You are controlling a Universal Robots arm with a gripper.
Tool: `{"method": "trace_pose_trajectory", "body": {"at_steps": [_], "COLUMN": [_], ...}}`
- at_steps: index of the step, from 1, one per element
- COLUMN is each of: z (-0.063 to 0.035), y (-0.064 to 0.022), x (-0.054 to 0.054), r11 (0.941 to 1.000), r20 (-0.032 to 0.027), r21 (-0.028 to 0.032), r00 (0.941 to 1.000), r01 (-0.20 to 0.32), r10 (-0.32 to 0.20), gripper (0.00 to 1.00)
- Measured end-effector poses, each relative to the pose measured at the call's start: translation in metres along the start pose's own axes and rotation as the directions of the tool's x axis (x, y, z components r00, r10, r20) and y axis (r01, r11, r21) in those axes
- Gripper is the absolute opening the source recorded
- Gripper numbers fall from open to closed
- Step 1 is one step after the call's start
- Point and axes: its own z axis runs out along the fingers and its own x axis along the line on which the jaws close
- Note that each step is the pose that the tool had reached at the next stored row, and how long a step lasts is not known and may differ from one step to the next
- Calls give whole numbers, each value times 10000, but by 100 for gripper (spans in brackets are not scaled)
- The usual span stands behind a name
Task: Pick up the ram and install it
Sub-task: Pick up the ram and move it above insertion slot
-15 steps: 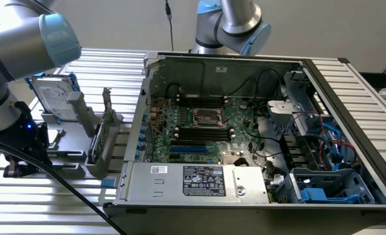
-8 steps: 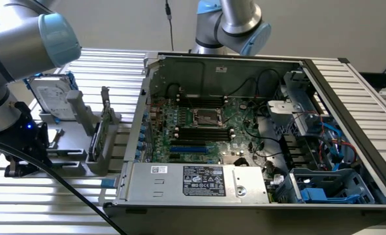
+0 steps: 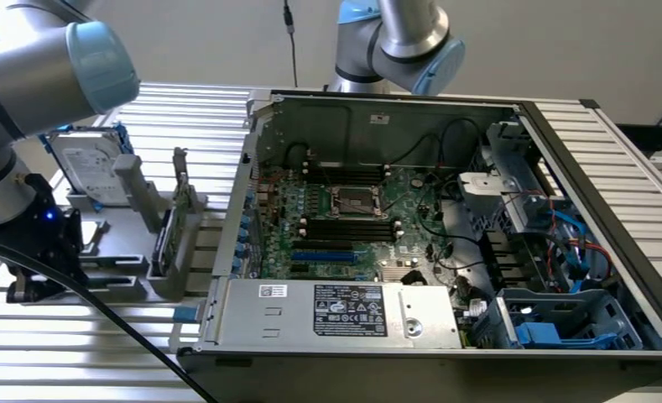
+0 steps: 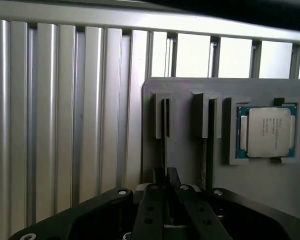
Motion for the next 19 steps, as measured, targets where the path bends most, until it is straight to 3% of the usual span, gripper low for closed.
{"method": "trace_pose_trajectory", "body": {"at_steps": [10,19], "z": [-186,-574], "y": [-36,-85], "x": [-10,-32], "r11": [9996,9990], "r20": [13,19], "r21": [-269,-404], "r00": [10000,9999], "r01": [-87,-169], "r10": [87,170], "gripper": [15,15]}}
